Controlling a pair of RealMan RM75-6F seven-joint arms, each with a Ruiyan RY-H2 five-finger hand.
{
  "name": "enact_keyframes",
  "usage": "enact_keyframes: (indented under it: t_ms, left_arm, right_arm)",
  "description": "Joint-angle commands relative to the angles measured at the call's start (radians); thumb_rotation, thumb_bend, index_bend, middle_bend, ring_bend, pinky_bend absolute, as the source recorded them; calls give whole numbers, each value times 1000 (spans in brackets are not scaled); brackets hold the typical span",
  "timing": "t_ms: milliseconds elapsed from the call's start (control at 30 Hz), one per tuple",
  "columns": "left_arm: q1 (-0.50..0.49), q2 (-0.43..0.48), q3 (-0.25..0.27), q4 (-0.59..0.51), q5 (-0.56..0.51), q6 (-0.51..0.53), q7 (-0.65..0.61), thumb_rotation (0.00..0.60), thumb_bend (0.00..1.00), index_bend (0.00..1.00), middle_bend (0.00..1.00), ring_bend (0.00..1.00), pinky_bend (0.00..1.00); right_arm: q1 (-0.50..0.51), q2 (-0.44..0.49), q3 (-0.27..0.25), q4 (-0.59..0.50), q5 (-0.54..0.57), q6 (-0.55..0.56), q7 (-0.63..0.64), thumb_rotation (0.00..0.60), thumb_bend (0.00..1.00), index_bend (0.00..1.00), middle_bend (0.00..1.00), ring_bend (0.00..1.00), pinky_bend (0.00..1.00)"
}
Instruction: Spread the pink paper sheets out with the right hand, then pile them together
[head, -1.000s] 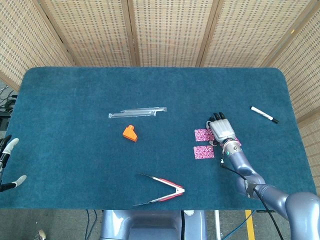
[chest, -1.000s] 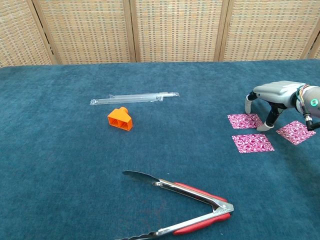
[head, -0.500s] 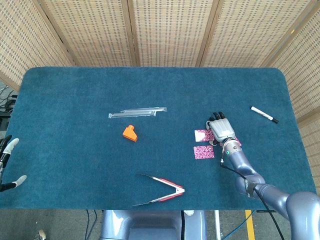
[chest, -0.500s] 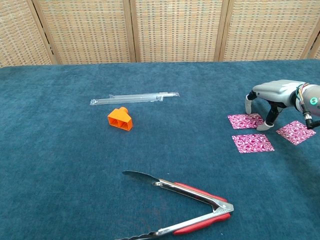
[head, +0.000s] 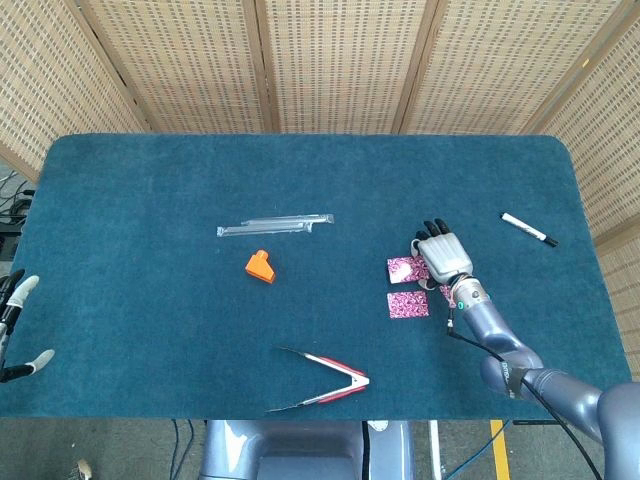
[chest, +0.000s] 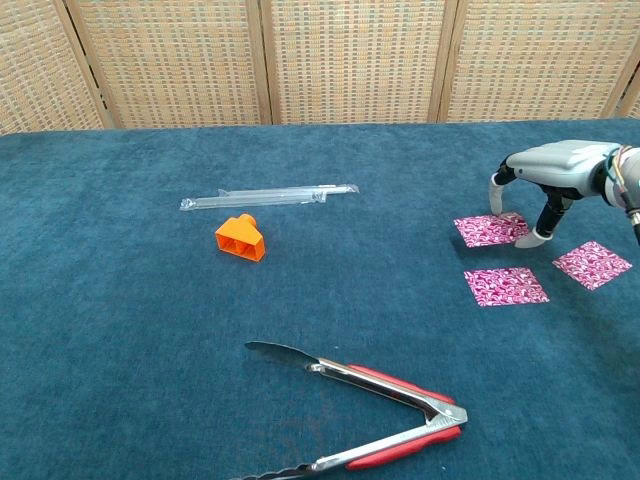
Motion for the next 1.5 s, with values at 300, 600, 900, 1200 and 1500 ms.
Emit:
enact_keyframes:
  t_ms: [300,600,900,1200,1500]
  left_arm:
    - [8,4,2,-8,1,12,7,600,16,0,0,0,0]
    - [16,6,4,-20,-1,21,19,600,16,0,0,0,0]
    - [18,6,4,-34,-2,23,34,600,16,0,0,0,0]
    - [28,8,4,-52,-5,34,56,600,16,0,0,0,0]
    - [32,10,3,-65,-6,40,70,600,16,0,0,0,0]
  right_arm:
    - [-28,102,-80,-82,-150,17,57,600,311,472,234,0,0]
    - [-40,143,-117,-59,-228,26,120,600,311,472,234,0,0]
    - [-50,166,-146,0,-288,23,206,600,311,472,234,0,0]
    - [-62,151,-179,99,-343,19,313,600,311,472,226,0,0]
    - [-69,119,-206,194,-387,18,397,600,264,465,210,0,0]
